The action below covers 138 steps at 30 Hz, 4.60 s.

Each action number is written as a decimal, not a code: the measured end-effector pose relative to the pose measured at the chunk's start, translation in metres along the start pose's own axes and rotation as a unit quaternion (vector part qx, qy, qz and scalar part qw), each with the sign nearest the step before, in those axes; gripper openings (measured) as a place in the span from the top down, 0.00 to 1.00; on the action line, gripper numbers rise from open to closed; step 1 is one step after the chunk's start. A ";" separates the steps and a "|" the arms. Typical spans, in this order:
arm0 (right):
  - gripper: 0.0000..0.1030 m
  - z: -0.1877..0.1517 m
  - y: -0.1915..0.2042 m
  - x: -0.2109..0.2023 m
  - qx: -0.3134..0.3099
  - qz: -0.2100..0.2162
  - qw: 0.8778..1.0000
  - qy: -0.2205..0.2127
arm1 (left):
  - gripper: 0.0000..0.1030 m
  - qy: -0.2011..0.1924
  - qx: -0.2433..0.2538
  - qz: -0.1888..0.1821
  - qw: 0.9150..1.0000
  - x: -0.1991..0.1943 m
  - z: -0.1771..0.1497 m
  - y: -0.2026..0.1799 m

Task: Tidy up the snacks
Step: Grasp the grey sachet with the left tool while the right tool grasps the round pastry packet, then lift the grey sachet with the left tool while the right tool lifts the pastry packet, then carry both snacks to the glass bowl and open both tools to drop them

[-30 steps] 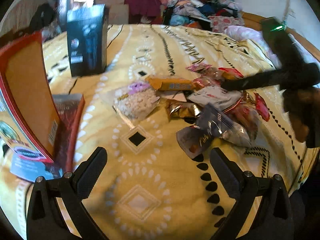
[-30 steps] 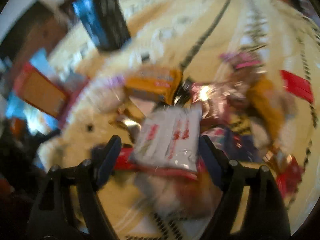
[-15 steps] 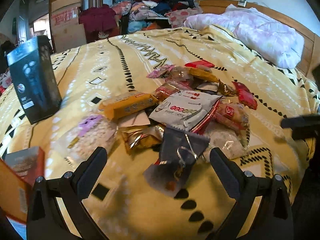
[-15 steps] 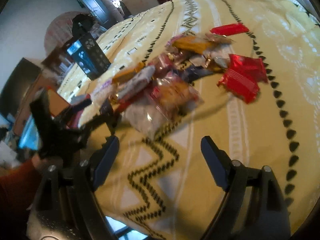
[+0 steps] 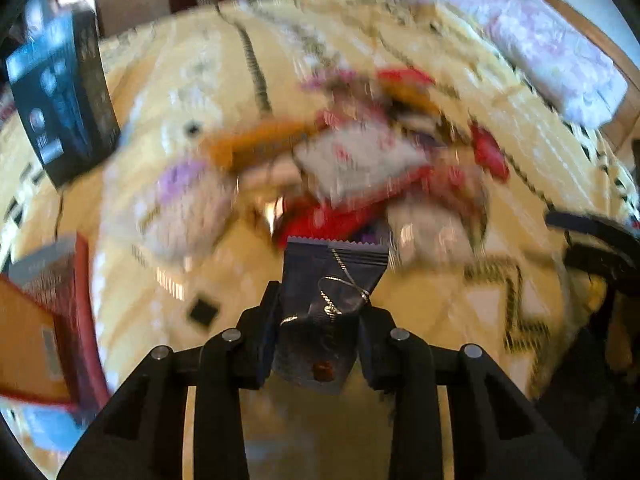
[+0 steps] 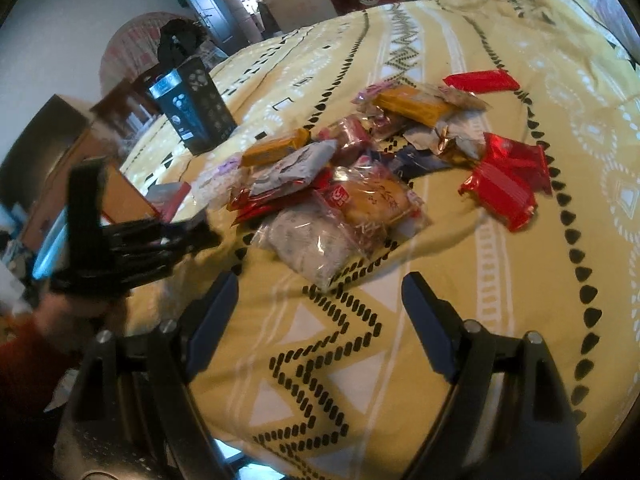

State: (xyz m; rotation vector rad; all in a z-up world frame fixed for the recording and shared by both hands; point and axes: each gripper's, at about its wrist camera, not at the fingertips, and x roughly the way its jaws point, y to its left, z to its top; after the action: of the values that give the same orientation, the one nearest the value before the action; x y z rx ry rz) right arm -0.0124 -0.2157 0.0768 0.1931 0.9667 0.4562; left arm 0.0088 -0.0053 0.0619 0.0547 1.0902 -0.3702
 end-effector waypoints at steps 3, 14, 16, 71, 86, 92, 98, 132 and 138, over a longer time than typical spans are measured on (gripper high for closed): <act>0.18 -0.002 -0.001 0.001 0.006 0.002 1.000 -0.001 | 0.58 0.008 -0.001 0.023 1.000 0.000 -0.013 0.012; 0.17 0.013 0.000 0.005 -0.068 -0.029 0.997 0.025 | 0.25 -0.060 0.008 0.044 0.997 -0.007 -0.027 0.012; 0.17 0.025 -0.002 0.015 -0.098 -0.037 0.993 0.050 | 0.25 -0.058 0.010 0.052 0.997 -0.002 -0.027 0.013; 0.40 0.000 -0.012 0.058 -0.066 -0.042 0.986 0.144 | 0.72 -0.022 -0.030 0.095 0.995 0.021 -0.036 -0.001; 0.41 0.003 -0.001 0.033 -0.056 -0.041 0.992 0.108 | 0.76 -0.073 -0.059 0.033 0.995 -0.027 -0.040 0.007; 0.41 0.030 0.021 0.011 -0.063 -0.035 0.995 0.065 | 0.76 -0.128 -0.067 0.033 0.989 -0.086 -0.026 0.011; 0.41 0.083 0.085 -0.005 -0.117 -0.007 0.993 0.024 | 0.76 -0.171 -0.084 0.060 0.980 -0.160 -0.018 0.042; 0.41 0.171 0.540 0.176 -0.341 0.196 0.904 0.167 | 0.76 -0.138 -0.322 0.221 0.910 -0.331 -0.128 0.423; 0.41 0.167 0.549 0.194 -0.342 0.185 0.903 0.183 | 0.76 -0.114 -0.321 0.209 0.917 -0.306 -0.122 0.440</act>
State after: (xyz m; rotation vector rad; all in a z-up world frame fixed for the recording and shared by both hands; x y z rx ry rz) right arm 0.0617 0.3683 0.2210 -0.3678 1.0786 1.1860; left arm -0.0792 0.5159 0.2122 -0.3295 0.8930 0.3706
